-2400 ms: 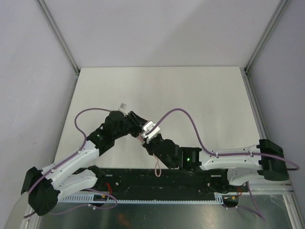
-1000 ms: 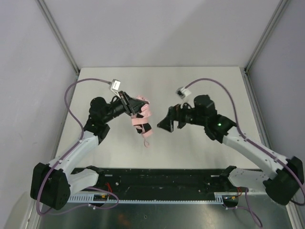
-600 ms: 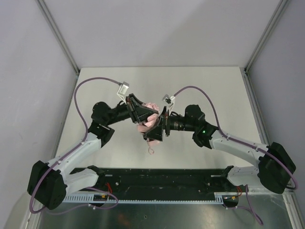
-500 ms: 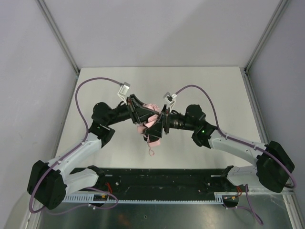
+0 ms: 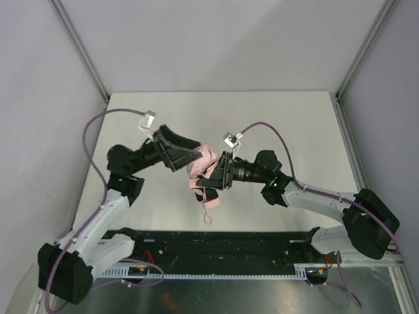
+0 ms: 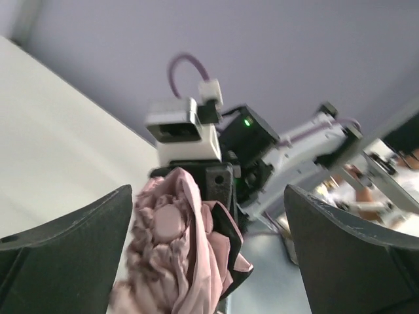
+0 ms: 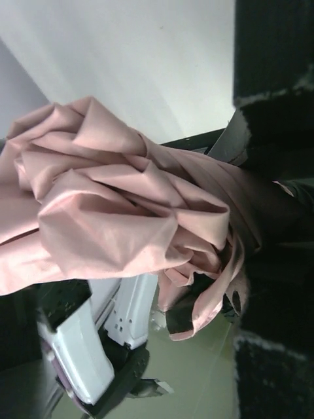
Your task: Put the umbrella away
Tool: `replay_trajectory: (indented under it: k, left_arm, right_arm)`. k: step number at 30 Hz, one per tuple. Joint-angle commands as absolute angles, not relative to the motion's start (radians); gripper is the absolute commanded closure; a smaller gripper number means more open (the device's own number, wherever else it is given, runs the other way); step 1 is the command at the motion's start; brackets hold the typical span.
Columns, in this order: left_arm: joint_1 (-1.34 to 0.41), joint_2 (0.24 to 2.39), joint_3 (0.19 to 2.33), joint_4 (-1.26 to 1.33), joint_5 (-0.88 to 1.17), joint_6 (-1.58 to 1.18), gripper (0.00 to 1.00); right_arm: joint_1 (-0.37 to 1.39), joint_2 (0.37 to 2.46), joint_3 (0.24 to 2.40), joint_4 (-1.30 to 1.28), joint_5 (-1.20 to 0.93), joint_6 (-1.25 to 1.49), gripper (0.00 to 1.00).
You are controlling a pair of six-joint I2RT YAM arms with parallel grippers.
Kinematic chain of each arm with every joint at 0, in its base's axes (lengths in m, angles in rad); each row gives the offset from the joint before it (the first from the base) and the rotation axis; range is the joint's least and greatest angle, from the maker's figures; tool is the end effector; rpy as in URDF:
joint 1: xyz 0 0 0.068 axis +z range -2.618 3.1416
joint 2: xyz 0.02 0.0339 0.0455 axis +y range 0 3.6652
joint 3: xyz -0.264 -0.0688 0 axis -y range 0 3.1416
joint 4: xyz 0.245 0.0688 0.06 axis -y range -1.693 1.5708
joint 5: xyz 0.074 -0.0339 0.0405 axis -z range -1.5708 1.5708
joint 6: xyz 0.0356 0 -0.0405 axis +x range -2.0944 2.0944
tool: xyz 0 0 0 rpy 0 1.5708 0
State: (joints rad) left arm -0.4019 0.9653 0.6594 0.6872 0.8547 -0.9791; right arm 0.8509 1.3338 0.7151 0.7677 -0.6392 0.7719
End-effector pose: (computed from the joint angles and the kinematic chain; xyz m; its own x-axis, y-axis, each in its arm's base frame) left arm 0.1844 -0.1076 0.3502 -0.5570 -0.3553 -0.7507 0.7869 0.0634 -0.6138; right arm 0.1778 0.2349 0.2921 -0.6221 0.1397 -0.7704 -0.7794 -0.0165 0.6263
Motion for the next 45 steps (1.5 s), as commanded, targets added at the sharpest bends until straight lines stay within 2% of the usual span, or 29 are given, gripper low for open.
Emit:
replay_trajectory:
  k: [1, 5, 10, 15, 22, 24, 29, 33, 37, 41, 45]
  left_arm:
    - [-0.215, 0.867, 0.638, 0.625, 0.880, -1.024, 0.01]
    - [-0.020, 0.818, 0.570, 0.379, 0.834, -0.975, 0.01]
    - [0.050, 0.830, 0.485, 0.347, 0.893, -0.949, 0.01]
    - [-0.003, 0.794, 0.437, 0.345, 0.900, -0.917, 0.01]
    - [-0.216, 0.803, 0.409, 0.346, 0.910, -0.859, 0.01]
    - [-0.233, 0.797, 0.400, 0.347, 0.932, -0.849, 0.01]
    - [-0.278, 0.792, 0.406, 0.347, 0.958, -0.841, 0.01]
    - [-0.308, 0.793, 0.436, 0.347, 0.977, -0.820, 0.01]
    - [-0.310, 0.776, 0.460, 0.344, 1.018, -0.794, 0.01]
    - [-0.308, 0.764, 0.475, 0.342, 1.021, -0.785, 0.01]
    - [-0.309, 0.716, 0.476, 0.343, 0.973, -0.787, 0.01]
  right_arm:
    - [0.804, 1.302, 0.678, 0.748, -0.602, 0.807, 0.92]
    - [0.700, 1.295, 0.673, 0.620, -0.529, 0.810, 0.88]
    - [0.442, 1.389, 0.707, 0.479, -0.389, 0.798, 0.85]
    - [0.235, 1.642, 0.903, 0.433, -0.299, 0.718, 0.85]
    - [0.100, 2.077, 1.362, 0.331, -0.369, 0.773, 0.86]
    - [0.086, 2.164, 1.492, 0.214, -0.356, 0.767, 0.82]
    - [0.062, 2.257, 1.625, 0.080, -0.347, 0.755, 0.59]
    - [0.023, 2.204, 1.575, 0.030, -0.340, 0.735, 0.36]
    - [-0.063, 2.066, 1.418, -0.035, -0.378, 0.702, 0.23]
    - [-0.083, 1.826, 1.270, -0.235, -0.200, 0.557, 0.18]
    - [-0.032, 1.554, 0.992, -0.260, -0.114, 0.539, 0.17]
